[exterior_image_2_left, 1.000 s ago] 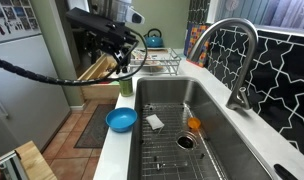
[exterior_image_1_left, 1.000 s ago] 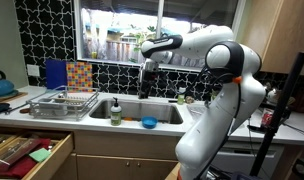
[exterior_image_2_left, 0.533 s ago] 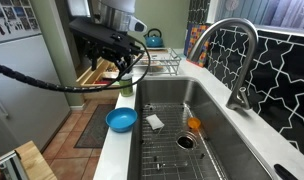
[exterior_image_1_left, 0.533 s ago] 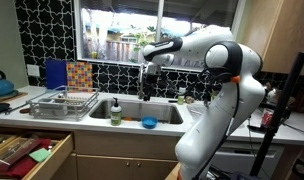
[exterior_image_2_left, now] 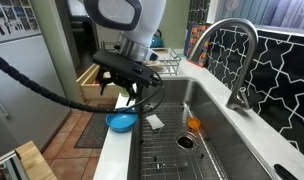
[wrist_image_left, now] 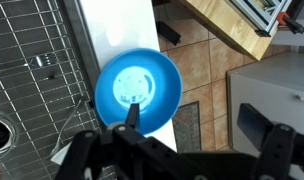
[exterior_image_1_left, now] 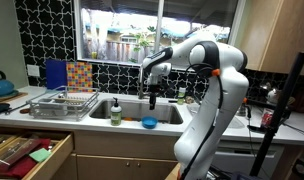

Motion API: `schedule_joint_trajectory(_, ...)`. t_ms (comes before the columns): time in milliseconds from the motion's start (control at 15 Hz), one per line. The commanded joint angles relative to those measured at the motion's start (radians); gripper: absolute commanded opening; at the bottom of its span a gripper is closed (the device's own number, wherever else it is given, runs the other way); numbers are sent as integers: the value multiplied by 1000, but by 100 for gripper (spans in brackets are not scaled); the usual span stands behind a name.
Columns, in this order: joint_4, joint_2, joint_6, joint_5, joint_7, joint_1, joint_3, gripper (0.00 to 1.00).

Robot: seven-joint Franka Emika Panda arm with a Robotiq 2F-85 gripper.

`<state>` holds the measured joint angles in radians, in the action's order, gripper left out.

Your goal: Remove the green bottle from the blue bowl and put it to the left of the bowl, flip the blue bowl to position it upside down

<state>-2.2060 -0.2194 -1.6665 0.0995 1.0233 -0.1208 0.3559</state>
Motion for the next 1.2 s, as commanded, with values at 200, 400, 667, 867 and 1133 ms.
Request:
schedule_joint_trajectory(200,-1,159,-116,-3,153,-81,-5,100)
schedule_joint_trajectory(400,12,204,-163,12,162,-107,-10,100)
schedule_joint_trajectory(667,-12,254,-250,8,74,-121,-29,100)
schedule_joint_trajectory(867,-10,282,-274,25,33,-126,-48,89)
schedule_joint_trajectory(1133,-8,287,-279,14,0,-127,-69,51)
